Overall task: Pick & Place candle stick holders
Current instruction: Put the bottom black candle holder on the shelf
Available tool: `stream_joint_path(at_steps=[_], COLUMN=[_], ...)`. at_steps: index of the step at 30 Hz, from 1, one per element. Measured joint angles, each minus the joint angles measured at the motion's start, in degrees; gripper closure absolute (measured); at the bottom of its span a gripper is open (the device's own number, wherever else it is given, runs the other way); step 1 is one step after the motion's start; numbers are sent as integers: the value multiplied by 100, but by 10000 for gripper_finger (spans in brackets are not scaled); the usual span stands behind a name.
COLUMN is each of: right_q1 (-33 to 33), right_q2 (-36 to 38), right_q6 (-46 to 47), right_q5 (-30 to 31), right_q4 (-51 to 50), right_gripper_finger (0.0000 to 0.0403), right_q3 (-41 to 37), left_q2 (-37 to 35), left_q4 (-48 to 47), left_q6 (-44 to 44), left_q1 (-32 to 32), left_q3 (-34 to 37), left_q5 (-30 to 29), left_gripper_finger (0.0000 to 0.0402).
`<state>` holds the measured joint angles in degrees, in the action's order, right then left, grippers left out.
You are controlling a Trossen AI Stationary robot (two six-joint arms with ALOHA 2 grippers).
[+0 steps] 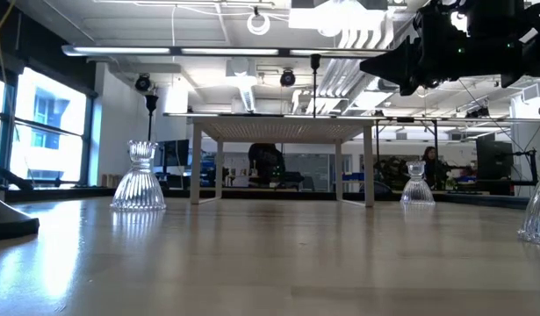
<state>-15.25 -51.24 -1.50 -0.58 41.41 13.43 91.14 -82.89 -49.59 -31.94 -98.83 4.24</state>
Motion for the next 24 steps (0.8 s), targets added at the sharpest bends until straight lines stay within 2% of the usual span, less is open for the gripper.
stream_joint_path(at_steps=[11, 20, 24], right_q1=[0, -1, 0], right_q2=[0, 0, 0], right_q6=[-4, -7, -7], right_q5=[-4, -4, -4], right_q4=[0, -1, -1], right_gripper_finger=[402, 402, 401], right_q3=[0, 0, 0], left_q2=[71, 71, 71], left_q4=[-80, -258, -258], left_q6=[173, 173, 282], left_q1=[-10, -10, -10], left_q3=[0, 0, 0], left_q5=[-7, -10, -29], left_gripper_finger=[136, 221, 240])
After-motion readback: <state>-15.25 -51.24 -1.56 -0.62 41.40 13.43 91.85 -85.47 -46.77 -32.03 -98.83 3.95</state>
